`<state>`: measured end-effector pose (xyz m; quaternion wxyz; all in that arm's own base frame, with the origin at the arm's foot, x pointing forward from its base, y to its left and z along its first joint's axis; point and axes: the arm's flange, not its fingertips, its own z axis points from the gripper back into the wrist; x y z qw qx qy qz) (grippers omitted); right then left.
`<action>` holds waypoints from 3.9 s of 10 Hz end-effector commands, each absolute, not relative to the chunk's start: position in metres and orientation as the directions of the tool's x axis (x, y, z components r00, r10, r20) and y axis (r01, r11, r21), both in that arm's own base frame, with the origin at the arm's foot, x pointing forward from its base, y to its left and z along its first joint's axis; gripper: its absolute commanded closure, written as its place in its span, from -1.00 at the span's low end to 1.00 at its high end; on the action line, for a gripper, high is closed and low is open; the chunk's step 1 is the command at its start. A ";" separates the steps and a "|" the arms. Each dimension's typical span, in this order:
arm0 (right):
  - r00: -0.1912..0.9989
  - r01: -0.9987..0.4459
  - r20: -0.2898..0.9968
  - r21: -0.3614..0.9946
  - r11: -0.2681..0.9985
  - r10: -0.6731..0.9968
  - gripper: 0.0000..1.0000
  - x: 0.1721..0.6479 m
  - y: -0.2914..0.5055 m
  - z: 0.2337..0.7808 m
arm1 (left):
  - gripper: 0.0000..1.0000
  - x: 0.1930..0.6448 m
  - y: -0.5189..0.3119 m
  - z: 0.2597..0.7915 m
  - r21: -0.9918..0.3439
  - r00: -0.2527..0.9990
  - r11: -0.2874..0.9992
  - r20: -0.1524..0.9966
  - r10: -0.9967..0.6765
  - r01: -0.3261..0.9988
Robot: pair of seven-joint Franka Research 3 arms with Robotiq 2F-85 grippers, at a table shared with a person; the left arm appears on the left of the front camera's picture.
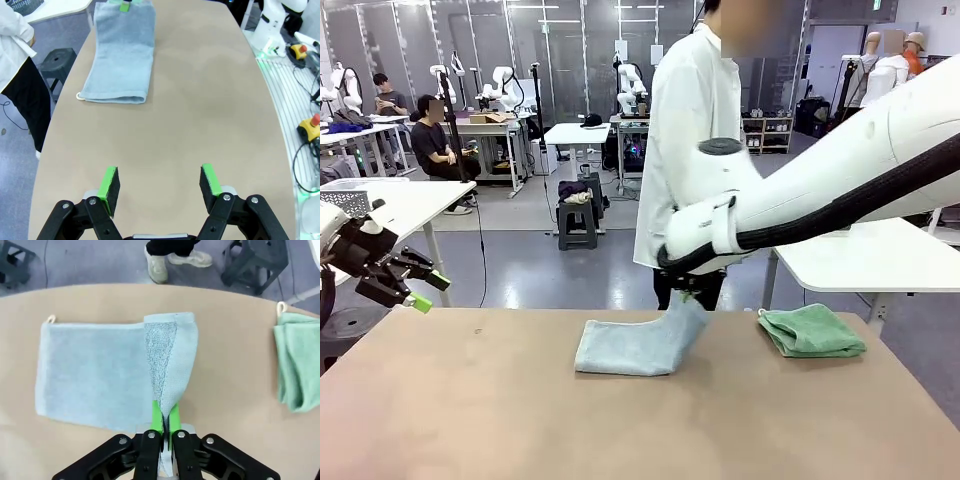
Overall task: Fold the towels and place them in the basket.
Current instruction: When a person lays out a Towel with hook on the table, fold it in half twice, then stack the folded Towel with hook on the right side of the table.
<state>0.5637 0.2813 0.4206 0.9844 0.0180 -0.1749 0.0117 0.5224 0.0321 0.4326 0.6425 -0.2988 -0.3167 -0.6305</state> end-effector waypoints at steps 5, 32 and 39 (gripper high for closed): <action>0.934 0.172 0.301 0.096 0.980 -0.193 1.00 0.570 0.426 0.394 | -0.62 0.520 0.031 0.435 0.020 0.003 0.029 0.783 -0.622 0.999; 0.978 0.139 0.090 0.402 0.905 -0.190 -0.34 0.555 0.280 0.337 | -0.62 0.520 0.031 0.435 0.020 0.003 0.029 0.783 -0.622 0.999; 0.978 0.139 0.090 0.402 0.905 -0.190 -0.34 0.555 0.280 0.337 | -0.62 0.520 0.031 0.435 0.020 0.003 0.029 0.783 -0.622 0.999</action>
